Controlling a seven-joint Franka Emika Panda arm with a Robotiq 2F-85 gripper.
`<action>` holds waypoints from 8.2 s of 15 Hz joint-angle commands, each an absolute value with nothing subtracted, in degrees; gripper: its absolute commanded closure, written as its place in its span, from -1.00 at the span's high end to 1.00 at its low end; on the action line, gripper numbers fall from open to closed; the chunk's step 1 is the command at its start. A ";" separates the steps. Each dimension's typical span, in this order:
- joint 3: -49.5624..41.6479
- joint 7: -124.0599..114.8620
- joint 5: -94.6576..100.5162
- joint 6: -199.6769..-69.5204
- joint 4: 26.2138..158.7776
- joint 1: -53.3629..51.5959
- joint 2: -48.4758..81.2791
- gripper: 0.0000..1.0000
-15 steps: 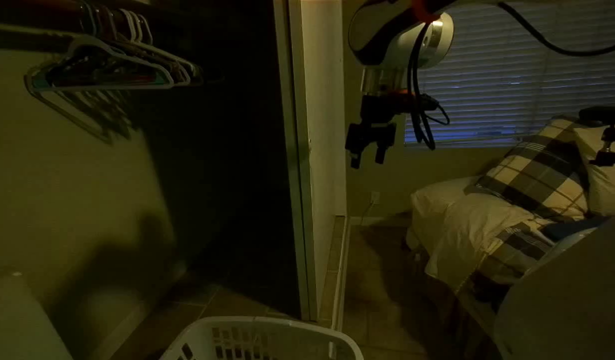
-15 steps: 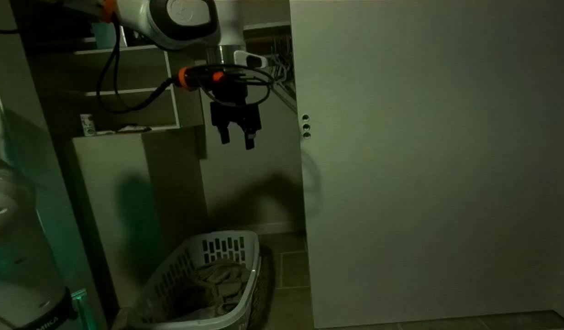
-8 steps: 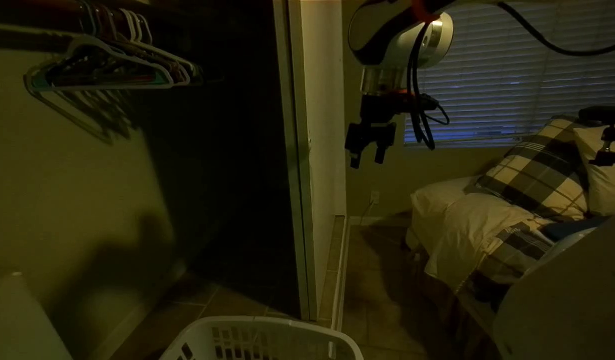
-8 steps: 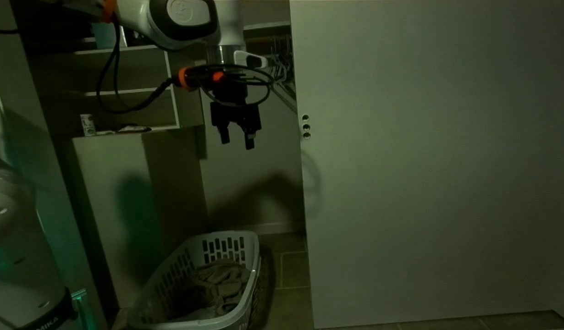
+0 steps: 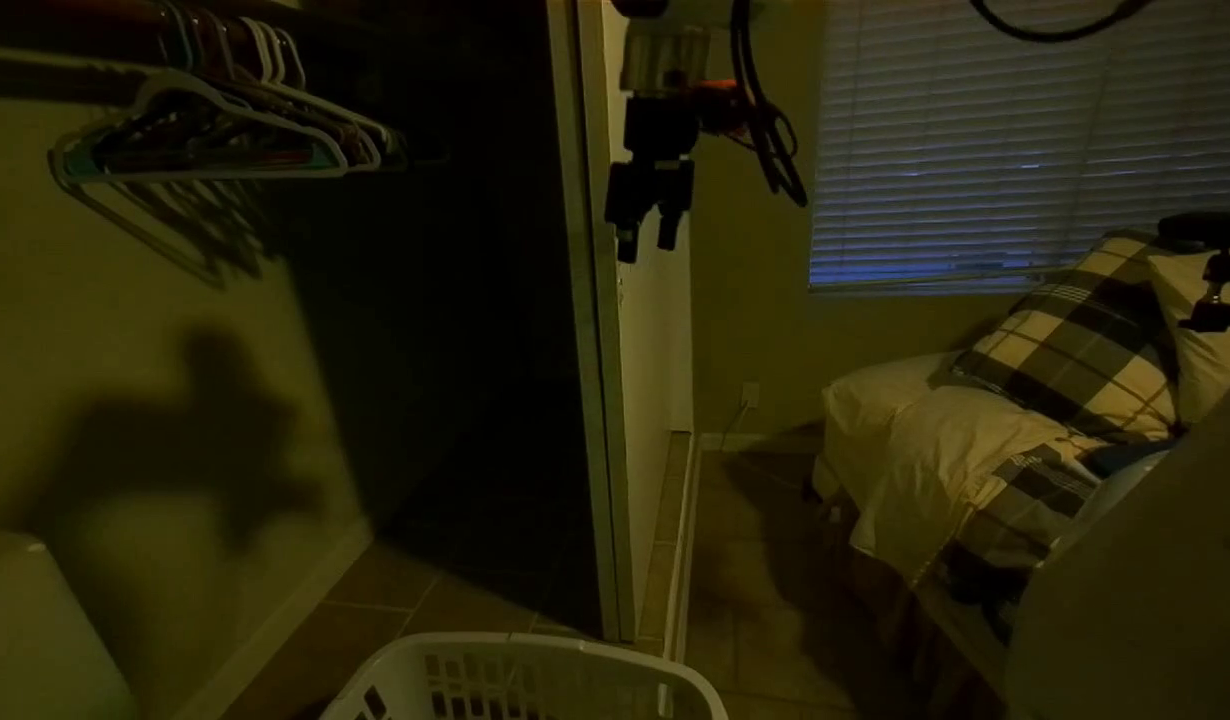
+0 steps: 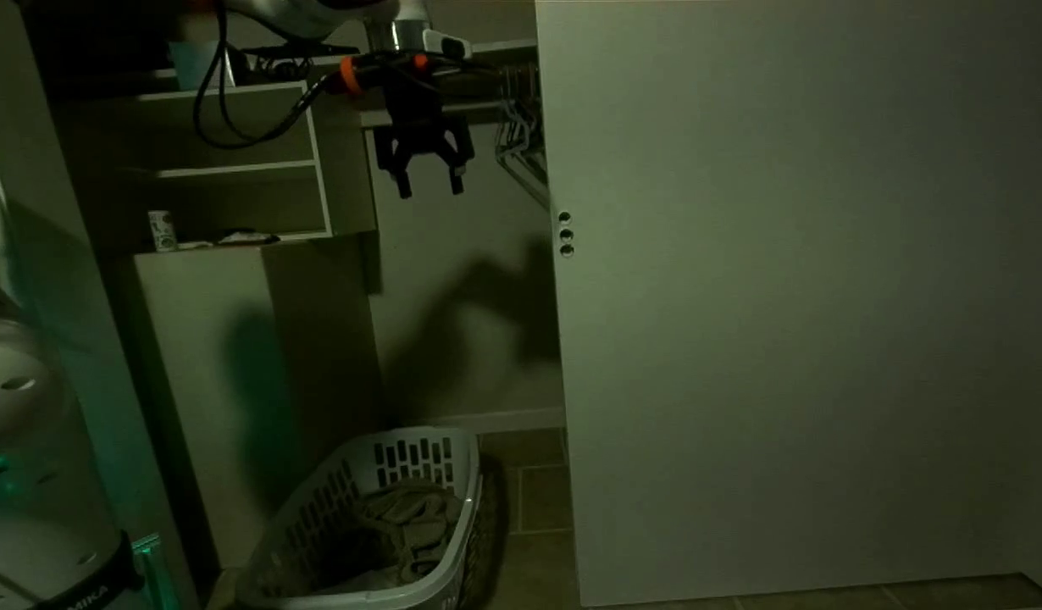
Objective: Move the thing on the shelf to the right
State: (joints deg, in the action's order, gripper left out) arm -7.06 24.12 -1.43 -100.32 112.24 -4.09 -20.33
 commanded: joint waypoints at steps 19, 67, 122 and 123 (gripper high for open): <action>7.39 33.49 -14.34 -92.78 120.76 -19.16 -28.95 1.00; 25.97 36.48 -17.33 -139.96 106.40 -29.39 -2.32 1.00; 21.49 -11.67 -4.13 -172.09 93.08 -31.80 19.87 -1.00; 21.26 -12.12 -3.95 -172.18 92.88 -32.14 20.11 -0.48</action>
State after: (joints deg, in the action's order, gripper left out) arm 22.02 -10.08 -4.34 -171.32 95.80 -30.59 17.76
